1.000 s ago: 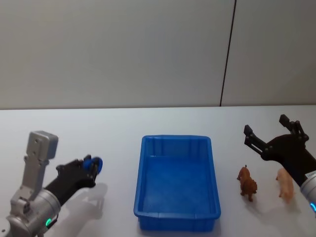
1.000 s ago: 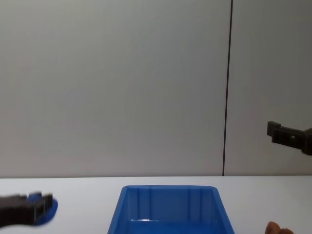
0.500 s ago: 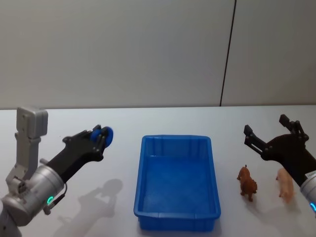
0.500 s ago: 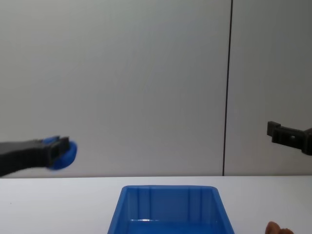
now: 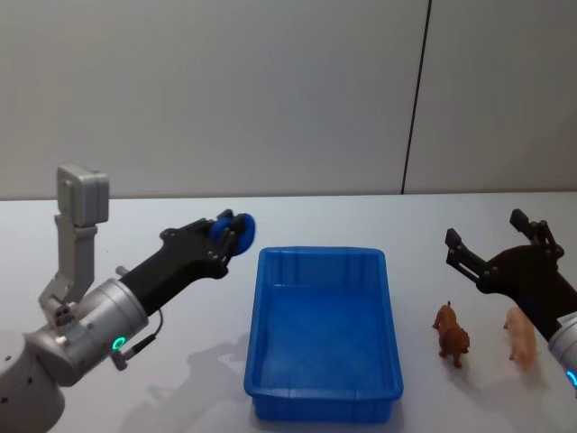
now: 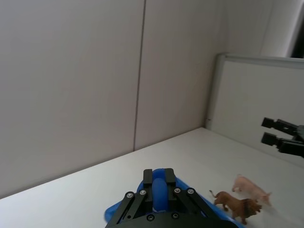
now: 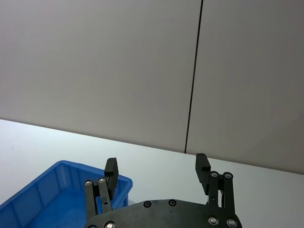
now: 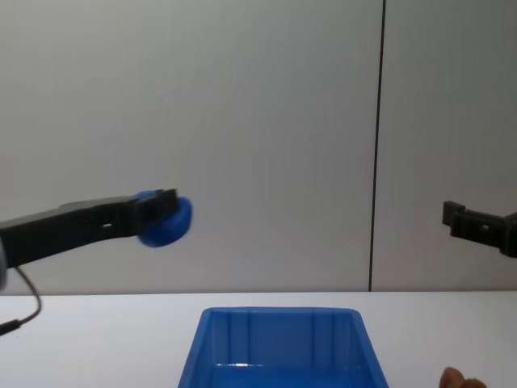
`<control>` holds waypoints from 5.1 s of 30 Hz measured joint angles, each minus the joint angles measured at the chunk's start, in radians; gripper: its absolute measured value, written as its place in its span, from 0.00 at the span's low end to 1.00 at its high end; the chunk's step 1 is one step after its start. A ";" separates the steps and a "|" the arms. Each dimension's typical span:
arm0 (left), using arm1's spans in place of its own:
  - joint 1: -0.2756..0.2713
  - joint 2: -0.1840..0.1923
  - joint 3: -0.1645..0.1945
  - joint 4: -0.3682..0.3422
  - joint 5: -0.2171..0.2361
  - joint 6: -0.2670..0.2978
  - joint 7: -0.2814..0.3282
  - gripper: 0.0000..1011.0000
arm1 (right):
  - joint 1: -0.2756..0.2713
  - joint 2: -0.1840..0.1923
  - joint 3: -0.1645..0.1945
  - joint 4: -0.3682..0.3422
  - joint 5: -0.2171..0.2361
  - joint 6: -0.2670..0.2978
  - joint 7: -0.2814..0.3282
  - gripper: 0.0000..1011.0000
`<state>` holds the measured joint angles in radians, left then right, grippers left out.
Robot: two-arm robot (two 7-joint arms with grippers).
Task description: Pick up the two dolls from the table and place them into the box.
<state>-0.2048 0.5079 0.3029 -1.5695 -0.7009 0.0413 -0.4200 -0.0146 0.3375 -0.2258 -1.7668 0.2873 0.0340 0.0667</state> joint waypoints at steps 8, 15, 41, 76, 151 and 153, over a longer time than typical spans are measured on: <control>-0.052 -0.037 0.018 0.047 -0.007 0.043 -0.101 0.15 | 0.000 0.000 0.000 0.000 0.000 0.000 0.000 0.99; -0.102 -0.072 0.036 0.102 0.006 0.086 -0.201 0.15 | 0.000 0.000 0.000 0.000 0.000 0.000 0.000 0.99; -0.306 -0.205 0.136 0.383 0.235 0.204 -0.552 0.48 | 0.000 0.000 0.000 0.000 0.000 0.000 0.000 0.99; -0.238 -0.159 0.118 0.286 0.141 0.120 -0.351 0.99 | 0.000 0.000 0.000 0.000 0.000 0.000 0.000 0.99; 0.061 0.077 0.056 -0.095 0.172 0.189 0.293 0.99 | -0.146 0.099 0.041 -0.127 0.085 0.290 -0.025 0.99; 0.061 0.077 0.056 -0.095 0.172 0.189 0.293 0.99 | -0.150 0.099 0.040 -0.126 0.085 0.305 -0.026 0.99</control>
<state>-0.1433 0.5854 0.3592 -1.6649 -0.5287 0.2300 -0.1266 -0.1642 0.4369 -0.1855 -1.8932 0.3727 0.3394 0.0406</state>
